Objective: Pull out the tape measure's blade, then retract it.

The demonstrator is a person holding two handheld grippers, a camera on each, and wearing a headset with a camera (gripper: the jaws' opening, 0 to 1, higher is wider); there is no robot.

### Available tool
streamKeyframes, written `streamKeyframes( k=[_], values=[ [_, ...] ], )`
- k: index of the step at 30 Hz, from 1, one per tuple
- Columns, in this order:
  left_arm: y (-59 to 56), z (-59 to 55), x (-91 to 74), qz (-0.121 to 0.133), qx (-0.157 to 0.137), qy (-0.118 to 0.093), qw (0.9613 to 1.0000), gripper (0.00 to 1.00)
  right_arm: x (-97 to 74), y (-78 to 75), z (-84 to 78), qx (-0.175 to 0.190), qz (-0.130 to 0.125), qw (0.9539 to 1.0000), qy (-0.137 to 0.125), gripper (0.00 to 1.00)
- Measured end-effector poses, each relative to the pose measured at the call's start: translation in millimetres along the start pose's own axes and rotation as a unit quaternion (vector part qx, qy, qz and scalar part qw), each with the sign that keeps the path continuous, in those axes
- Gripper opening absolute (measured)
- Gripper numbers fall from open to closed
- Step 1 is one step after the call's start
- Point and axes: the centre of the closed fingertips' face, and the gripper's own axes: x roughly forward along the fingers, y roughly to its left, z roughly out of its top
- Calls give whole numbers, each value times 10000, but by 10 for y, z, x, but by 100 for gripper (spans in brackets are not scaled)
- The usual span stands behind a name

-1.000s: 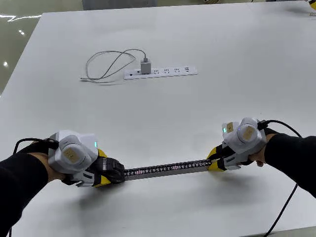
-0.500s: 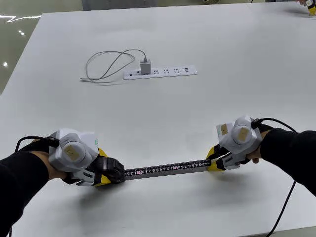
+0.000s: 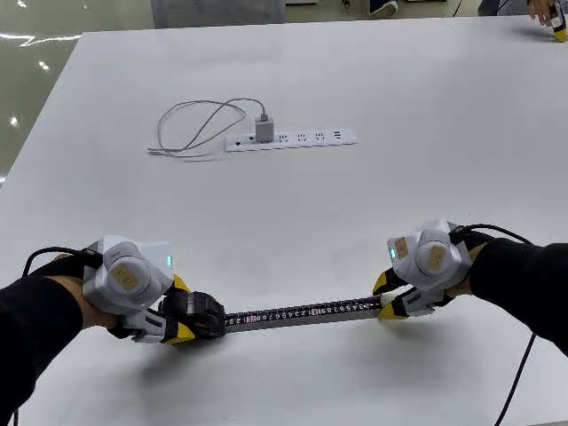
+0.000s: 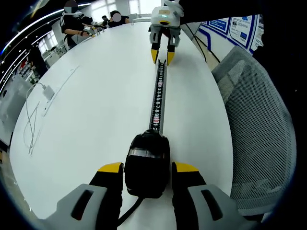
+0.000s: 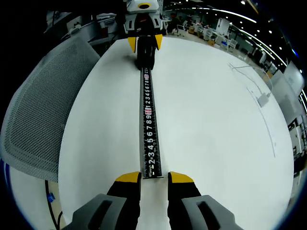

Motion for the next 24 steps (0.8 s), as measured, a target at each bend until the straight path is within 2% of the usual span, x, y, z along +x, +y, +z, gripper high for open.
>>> streamKeyframes(
  k=[4, 5, 9, 12, 14, 17, 18, 20, 22, 24],
  values=[
    [-12, 2, -25, 58, -268, -112, 9996, 47, -45, -3, 6, 192, -130, 9997, -67, 19],
    [-17, 10, -34, 92, -313, -195, 9993, 49, -56, -1, 22, 303, -190, 9993, -135, 20],
    [3, -24, -60, 234, -474, -302, 9981, 54, -92, 28, 38, 501, -294, 9980, -259, 22],
    [22, -25, -98, 295, -758, -450, 9957, 58, -118, 32, 57, 696, -395, 9961, -372, 25],
    [2, 11, -132, 280, -1102, -641, 9914, 63, -147, 31, 60, 810, -474, 9947, -431, 26],
    [-1, 27, -182, 407, -1272, -840, 9875, 69, -187, 52, 100, 1003, -516, 9914, -669, 34],
    [-9, 18, -200, 451, -1344, -899, 9858, 70, -212, 42, 121, 1218, -610, 9875, -794, 36],
    [-8, -2, -230, 551, -1514, -1019, 9817, 71, -253, 27, 135, 1374, -731, 9831, -963, 36],
    [9, -25, -256, 685, -1578, -1077, 9792, 73, -284, 11, 119, 1465, -873, 9802, -1005, 38],
    [32, -28, -300, 843, -1666, -1223, 9748, 73, -322, 12, 111, 1691, -1003, 9744, -1090, 42]
  ],
)
